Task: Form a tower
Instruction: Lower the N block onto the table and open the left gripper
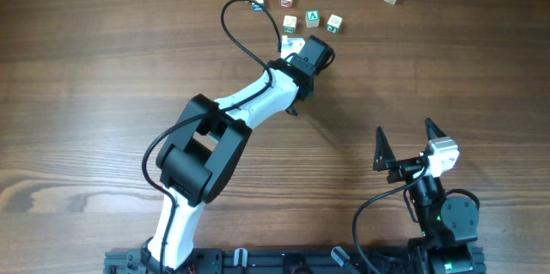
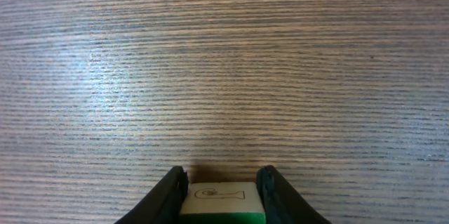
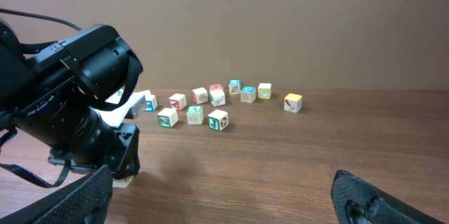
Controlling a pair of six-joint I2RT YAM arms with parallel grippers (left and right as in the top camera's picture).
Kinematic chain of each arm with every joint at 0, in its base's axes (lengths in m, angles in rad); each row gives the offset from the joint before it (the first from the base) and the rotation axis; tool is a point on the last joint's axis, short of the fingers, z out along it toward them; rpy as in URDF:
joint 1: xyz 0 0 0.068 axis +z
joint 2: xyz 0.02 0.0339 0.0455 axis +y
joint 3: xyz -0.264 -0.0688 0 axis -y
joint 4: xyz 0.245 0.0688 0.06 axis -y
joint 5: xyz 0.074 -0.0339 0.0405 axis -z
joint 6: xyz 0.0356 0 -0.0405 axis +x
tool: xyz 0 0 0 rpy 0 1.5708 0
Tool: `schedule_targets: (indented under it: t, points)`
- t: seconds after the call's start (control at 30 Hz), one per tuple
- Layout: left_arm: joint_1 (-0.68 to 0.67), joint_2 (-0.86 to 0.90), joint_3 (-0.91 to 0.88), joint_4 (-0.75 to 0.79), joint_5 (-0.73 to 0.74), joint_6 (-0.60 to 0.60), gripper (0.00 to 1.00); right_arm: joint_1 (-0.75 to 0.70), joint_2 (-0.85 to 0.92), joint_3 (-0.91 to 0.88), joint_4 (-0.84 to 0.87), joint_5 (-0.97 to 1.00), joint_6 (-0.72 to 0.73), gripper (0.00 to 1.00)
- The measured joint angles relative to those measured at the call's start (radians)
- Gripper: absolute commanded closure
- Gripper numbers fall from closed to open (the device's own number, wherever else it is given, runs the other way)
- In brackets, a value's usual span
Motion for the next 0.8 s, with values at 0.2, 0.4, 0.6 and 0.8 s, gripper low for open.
schedule_targets:
  t: [0.2, 0.4, 0.6, 0.8]
  points:
    - [0.0, 0.0, 0.0, 0.003, 0.003, 0.035, 0.5, 0.0, 0.0, 0.0, 0.0, 0.0, 0.0, 0.0]
    - [0.0, 0.0, 0.0, 0.003, 0.003, 0.043, 0.44, 0.0, 0.0, 0.0, 0.0, 0.0, 0.0, 0.0]
    - [0.0, 0.0, 0.0, 0.038, 0.003, 0.047, 0.35, 0.0, 0.0, 0.0, 0.0, 0.0, 0.0, 0.0]
    - [0.0, -0.001, 0.0, 0.04, 0.003, 0.05, 0.13, 0.0, 0.0, 0.0, 0.0, 0.0, 0.0, 0.0]
